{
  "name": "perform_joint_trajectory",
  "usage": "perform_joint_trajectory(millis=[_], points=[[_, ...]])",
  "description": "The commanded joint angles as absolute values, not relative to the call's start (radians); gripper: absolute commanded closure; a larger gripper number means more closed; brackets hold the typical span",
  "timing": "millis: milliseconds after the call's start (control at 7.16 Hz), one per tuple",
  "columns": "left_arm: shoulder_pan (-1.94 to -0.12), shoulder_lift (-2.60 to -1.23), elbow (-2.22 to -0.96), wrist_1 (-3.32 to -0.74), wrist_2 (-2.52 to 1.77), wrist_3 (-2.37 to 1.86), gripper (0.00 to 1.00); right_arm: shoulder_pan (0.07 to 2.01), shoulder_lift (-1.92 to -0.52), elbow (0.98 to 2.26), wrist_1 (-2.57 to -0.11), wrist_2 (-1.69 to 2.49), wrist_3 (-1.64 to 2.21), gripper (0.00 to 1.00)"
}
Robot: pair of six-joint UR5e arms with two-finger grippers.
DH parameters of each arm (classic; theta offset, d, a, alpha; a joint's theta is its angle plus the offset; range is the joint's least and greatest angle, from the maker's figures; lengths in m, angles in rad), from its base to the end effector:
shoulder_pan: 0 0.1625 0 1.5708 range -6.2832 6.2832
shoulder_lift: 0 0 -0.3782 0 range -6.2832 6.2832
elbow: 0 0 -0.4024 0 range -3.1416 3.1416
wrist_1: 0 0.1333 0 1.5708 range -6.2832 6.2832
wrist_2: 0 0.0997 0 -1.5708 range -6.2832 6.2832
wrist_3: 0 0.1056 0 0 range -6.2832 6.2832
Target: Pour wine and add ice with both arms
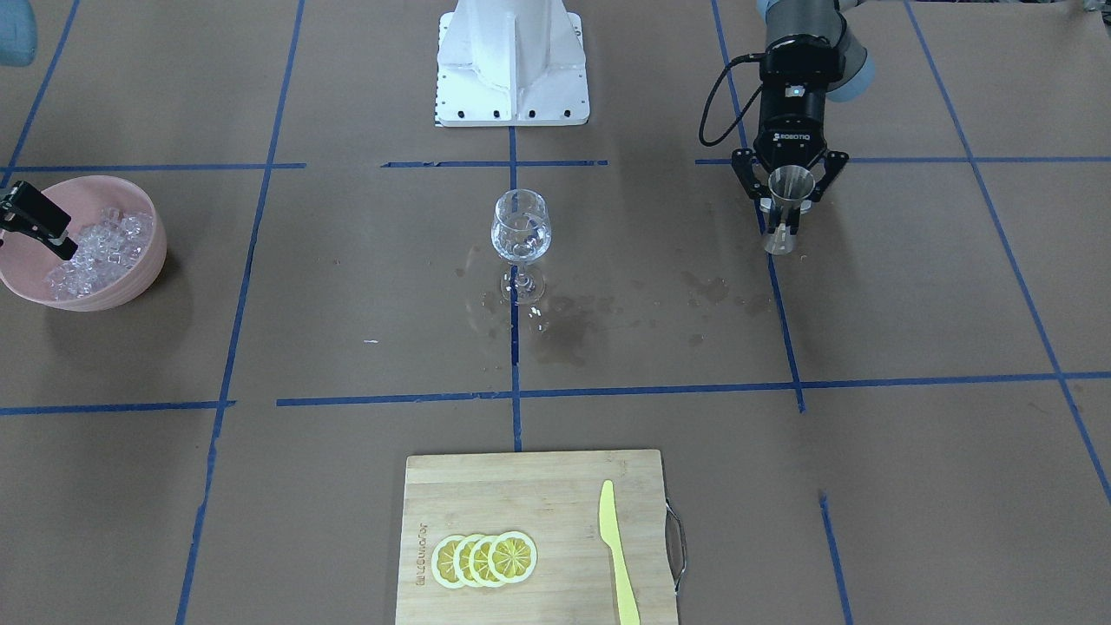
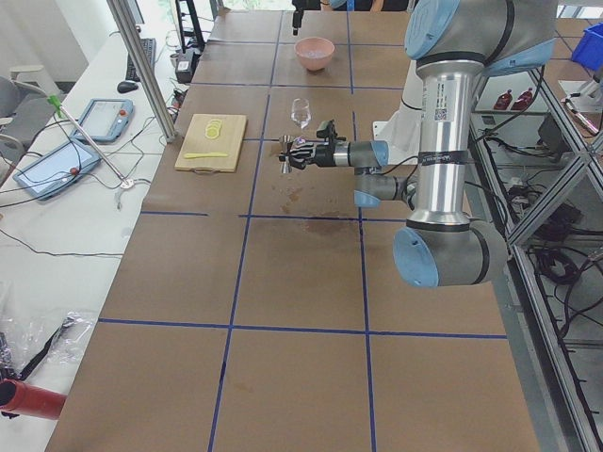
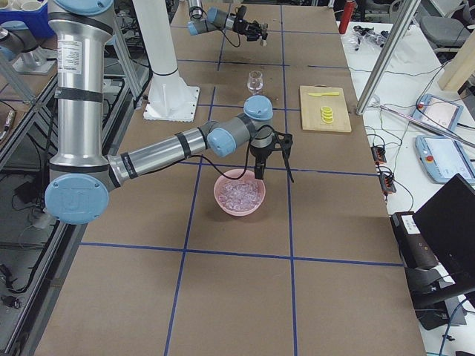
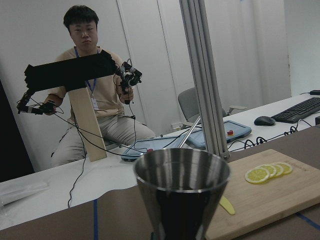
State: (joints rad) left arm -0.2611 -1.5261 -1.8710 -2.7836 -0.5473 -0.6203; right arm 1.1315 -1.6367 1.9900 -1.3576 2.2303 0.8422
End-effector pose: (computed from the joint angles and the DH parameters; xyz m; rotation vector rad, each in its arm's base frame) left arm 0.3648 -0.3288 0.3451 1.3958 0.6038 -0.1991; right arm -0.1427 -0.4650 0.4176 0.0539 -0.8405 0.1921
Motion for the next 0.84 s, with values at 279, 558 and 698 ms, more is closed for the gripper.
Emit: perform_joint_trajectory(millis=[279,558,698], points=[[-0.275,-1.456,-1.894,-2.792,-0.548,-0.756,1.00,1.066,-1.716,1.993,-1.235,2.136,0.869,0.00],[-0.276,-1.454,-1.896,-2.813,-0.548,-0.758,1.00,1.017,-1.765,1.990,-1.140,2.088,0.925,0.00],[-0.276,-1.453,-1.894,-2.813,-0.548,-0.758,1.00,0.979,-1.778,1.988,-1.128,2.053,0.930,0.00]])
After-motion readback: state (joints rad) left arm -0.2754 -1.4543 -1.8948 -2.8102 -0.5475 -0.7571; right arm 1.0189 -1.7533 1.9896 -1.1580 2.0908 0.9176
